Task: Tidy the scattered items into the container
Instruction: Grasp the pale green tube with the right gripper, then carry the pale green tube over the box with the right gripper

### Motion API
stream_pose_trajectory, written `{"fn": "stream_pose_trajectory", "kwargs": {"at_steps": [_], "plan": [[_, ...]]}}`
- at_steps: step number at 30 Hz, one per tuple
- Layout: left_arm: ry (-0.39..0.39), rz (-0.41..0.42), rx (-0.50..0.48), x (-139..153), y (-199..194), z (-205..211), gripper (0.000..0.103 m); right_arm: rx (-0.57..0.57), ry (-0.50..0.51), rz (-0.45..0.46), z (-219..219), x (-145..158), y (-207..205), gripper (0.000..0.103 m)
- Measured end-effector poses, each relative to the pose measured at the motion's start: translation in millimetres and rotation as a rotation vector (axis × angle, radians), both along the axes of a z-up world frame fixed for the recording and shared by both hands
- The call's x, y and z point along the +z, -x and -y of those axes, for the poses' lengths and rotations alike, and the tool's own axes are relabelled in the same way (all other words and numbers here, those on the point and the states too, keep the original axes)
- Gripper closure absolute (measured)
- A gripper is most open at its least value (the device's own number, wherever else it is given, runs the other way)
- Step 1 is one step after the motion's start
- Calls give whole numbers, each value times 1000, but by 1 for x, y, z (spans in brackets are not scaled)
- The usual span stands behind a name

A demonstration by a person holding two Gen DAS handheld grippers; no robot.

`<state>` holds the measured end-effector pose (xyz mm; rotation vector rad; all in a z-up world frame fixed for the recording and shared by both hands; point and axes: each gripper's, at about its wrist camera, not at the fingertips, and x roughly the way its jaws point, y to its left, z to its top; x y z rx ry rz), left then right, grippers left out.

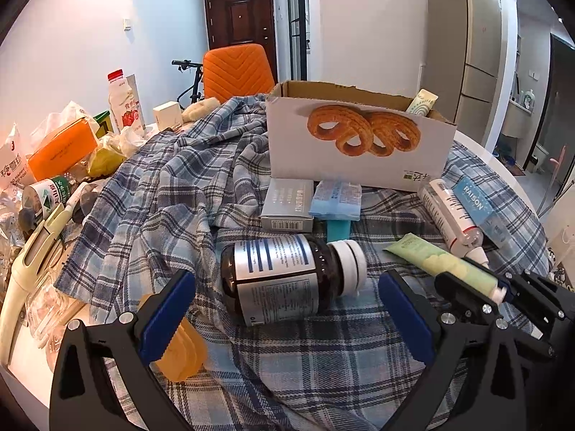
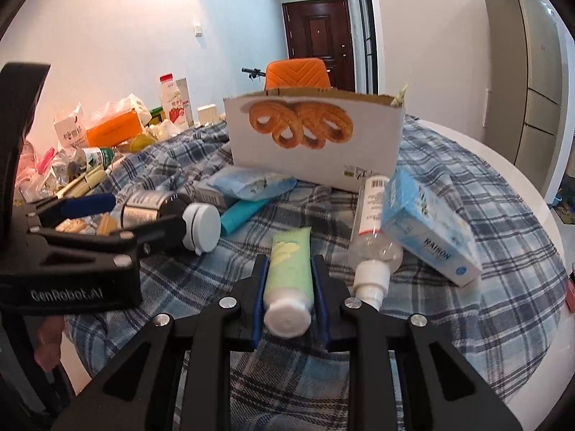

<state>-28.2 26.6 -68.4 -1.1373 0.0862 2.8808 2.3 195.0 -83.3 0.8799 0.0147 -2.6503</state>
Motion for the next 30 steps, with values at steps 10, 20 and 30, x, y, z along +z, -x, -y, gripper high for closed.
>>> {"fn": "stream_pose_trajectory", "kwargs": {"at_steps": [10,20,30], "plan": [[3,-29,-12,13,3,-5,0,-5,-12,-69,0,27,5,81],[19,-65,-28,35,19,-10,0,-25,-19,-143,-5,57,21,81],[37,-74,-30,66,48,-16,0,-52,7,-151,-20,90,56,81]]}}
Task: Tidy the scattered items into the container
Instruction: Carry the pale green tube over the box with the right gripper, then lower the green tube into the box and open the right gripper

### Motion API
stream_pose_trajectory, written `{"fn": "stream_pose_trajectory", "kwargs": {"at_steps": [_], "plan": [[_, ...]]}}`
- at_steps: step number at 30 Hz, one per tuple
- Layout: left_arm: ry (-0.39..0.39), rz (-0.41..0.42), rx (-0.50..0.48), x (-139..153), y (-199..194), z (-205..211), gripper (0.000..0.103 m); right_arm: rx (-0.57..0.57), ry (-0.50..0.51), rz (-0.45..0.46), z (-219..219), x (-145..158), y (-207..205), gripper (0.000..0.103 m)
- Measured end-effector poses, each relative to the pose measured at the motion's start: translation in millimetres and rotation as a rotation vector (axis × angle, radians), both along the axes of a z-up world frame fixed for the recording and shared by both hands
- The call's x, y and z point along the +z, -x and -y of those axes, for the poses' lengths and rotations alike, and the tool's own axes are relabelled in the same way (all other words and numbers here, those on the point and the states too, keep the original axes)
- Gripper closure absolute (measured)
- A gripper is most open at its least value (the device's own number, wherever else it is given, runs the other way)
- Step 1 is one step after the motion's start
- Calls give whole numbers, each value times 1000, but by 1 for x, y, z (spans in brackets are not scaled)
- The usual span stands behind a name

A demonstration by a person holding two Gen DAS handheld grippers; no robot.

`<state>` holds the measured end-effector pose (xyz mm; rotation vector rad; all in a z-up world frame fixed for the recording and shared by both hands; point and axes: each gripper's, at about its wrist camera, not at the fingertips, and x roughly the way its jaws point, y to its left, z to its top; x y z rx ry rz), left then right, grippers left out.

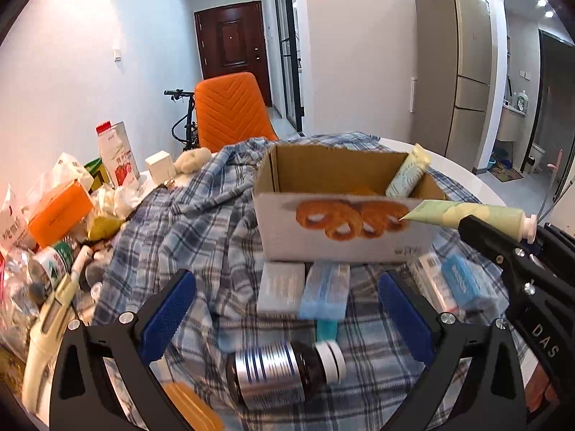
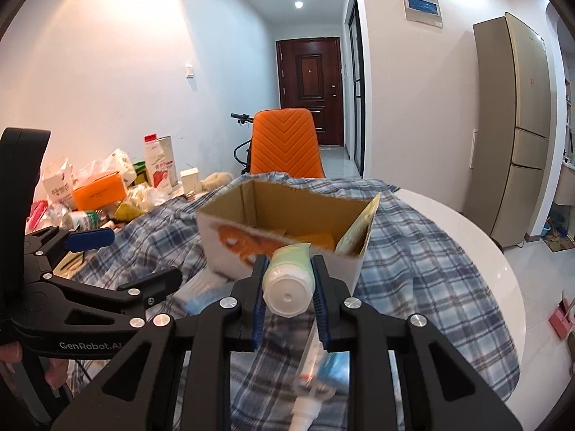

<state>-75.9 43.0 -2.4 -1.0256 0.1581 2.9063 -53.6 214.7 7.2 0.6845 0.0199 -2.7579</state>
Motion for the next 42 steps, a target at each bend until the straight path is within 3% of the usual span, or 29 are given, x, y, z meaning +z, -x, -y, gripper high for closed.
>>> {"fn": "stream_pose_trajectory", "kwargs": {"at_steps": [9,13,24,29,32,36,42], "plan": [[15,7,19,25,54,4,0,-5,41,20,-17,25,56,81],[-31,36,16,22,77,9,0,9,51,59,-19,26,80,81],[-88,154,-24,14,139,12,0,119,136,260,-13,3,140,81],[-31,201,-29,5,168,-1,0,126,141,332,-8,-4,166,81],[-36,219,-44,3,180,-8,0,130,155,389,-8,-10,180,81],[-51,246,-52,0,191,-12,0,134,141,462,-6,-22,191,81],[-37,263,-48,-6,195,-14,0,120,95,500,-4,-30,193,81]]}}
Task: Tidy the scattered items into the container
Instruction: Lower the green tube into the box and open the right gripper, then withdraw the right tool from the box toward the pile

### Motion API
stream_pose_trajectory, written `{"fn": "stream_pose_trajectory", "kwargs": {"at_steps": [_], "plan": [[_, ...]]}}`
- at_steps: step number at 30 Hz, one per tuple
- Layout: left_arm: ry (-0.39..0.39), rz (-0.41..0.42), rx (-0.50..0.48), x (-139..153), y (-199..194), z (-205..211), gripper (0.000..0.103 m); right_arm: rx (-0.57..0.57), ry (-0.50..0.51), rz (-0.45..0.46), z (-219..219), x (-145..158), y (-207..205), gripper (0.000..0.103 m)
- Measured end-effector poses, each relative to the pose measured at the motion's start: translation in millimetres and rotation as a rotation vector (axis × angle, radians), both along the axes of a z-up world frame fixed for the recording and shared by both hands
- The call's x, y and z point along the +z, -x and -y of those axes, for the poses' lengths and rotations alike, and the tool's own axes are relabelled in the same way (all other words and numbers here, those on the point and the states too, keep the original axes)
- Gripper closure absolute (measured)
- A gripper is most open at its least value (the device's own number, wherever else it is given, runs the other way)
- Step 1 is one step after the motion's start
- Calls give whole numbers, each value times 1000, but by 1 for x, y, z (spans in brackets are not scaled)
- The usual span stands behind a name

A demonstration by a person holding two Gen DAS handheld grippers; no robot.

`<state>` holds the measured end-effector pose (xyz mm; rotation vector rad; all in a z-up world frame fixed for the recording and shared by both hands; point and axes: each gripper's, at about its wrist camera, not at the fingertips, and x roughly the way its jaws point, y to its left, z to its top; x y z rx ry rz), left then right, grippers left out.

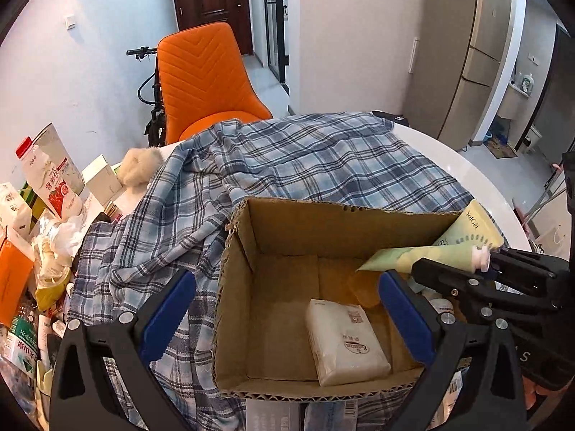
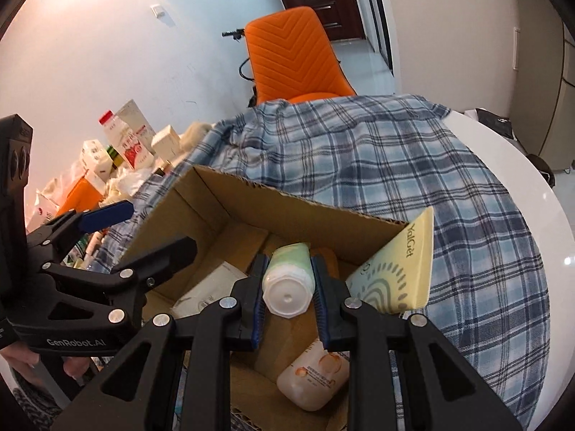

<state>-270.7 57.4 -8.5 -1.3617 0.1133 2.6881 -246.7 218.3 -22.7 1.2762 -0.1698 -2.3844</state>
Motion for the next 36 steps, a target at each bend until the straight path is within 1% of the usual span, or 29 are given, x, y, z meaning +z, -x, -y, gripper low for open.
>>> {"fn": "stream_pose_trajectory", "kwargs": {"at_steps": [3,8,11,13,16,23,25,27,31,33,36], "plan": [[-2,2,0,-1,-2,1,0,-6,0,6,-1,1,-2,81],[12,-32,0,3,-9,2,0,-12,-33,-43,1,13,-9,77],[3,-48,3,8,-14,4,0,-27,-48,-64,-1,19,-14,66],[-16,-57,8,12,-18,8,0,-50,-62,-82,-4,23,-17,50],[-40,-65,16,17,-22,11,0,-67,-61,-102,-8,27,-21,39],[-68,-88,28,26,-38,14,0,-91,-52,-116,-12,31,-33,28],[-73,-102,31,29,-44,14,0,-94,-68,-124,-10,32,-37,22],[-64,-119,33,33,-52,14,0,-111,-103,-151,-7,33,-43,17],[-34,-144,34,39,-67,13,0,-129,-167,-213,-3,38,-58,12],[-36,-149,37,41,-73,15,0,-138,-185,-243,-2,41,-65,10],[-57,-158,33,43,-82,18,0,-155,-189,-268,-5,45,-74,4]]}}
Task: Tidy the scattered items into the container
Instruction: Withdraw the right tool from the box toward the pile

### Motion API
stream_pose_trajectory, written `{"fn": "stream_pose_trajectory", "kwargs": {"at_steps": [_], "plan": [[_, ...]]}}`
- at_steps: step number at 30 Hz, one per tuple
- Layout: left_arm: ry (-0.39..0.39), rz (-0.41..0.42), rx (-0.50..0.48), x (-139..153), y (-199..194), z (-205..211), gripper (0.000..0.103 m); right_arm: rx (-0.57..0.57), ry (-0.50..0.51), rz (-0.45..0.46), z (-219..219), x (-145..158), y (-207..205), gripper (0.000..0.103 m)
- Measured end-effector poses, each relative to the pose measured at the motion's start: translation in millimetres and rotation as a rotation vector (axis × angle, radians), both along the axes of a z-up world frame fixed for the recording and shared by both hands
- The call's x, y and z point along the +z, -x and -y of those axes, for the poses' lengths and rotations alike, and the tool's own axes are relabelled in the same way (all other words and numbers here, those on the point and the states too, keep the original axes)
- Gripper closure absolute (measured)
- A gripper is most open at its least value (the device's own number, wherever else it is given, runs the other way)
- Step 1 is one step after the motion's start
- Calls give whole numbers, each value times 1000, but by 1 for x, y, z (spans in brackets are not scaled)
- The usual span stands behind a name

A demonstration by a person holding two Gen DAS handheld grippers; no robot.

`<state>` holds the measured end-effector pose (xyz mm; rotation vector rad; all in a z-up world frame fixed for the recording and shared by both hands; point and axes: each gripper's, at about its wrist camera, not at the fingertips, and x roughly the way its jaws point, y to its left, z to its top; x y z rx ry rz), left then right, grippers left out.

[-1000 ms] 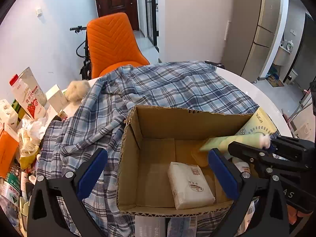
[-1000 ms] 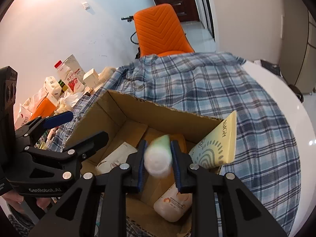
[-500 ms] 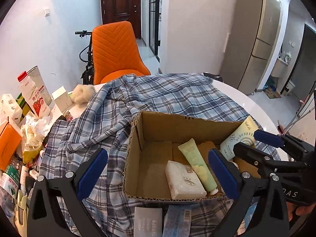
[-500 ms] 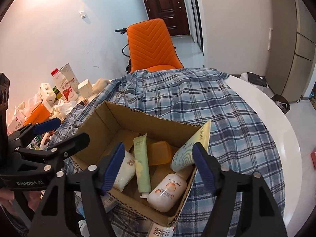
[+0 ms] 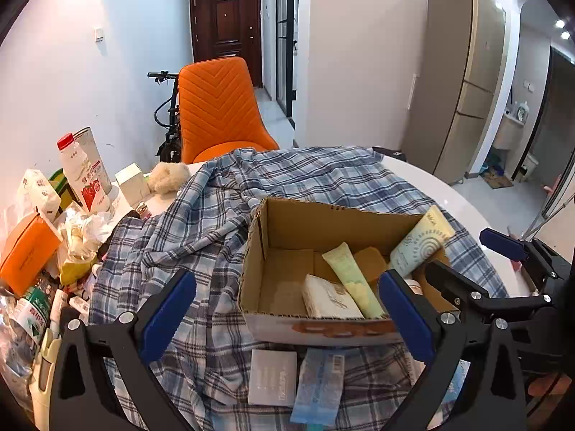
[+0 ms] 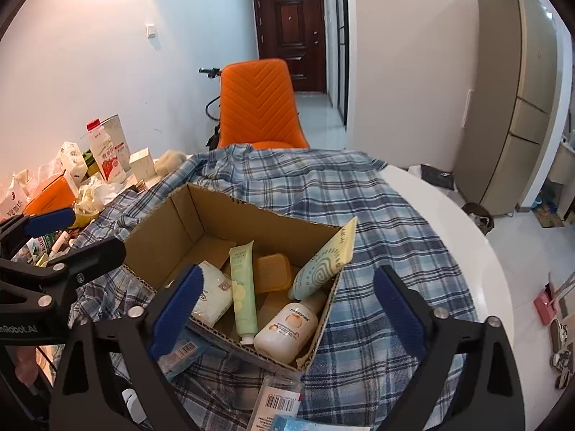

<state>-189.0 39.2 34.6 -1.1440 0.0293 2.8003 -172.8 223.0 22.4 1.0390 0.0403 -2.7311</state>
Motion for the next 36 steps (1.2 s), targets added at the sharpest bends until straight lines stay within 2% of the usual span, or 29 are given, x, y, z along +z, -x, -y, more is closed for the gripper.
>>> {"fn": "stream_pose_trajectory", "kwargs": {"at_steps": [13,23,30,36], "plan": [[3,-27,20,-5,-39,15,0,-5,28,-27,6,-4,-44,2],[-30,-76,62,8,-78,33,0,-19,61,-109,7,8,-88,1],[-53,-122,85,7,-106,38,0,-70,55,-164,3,2,-115,1],[-65,-175,73,0,-129,38,0,-89,114,-202,-3,-9,-140,1]]}}
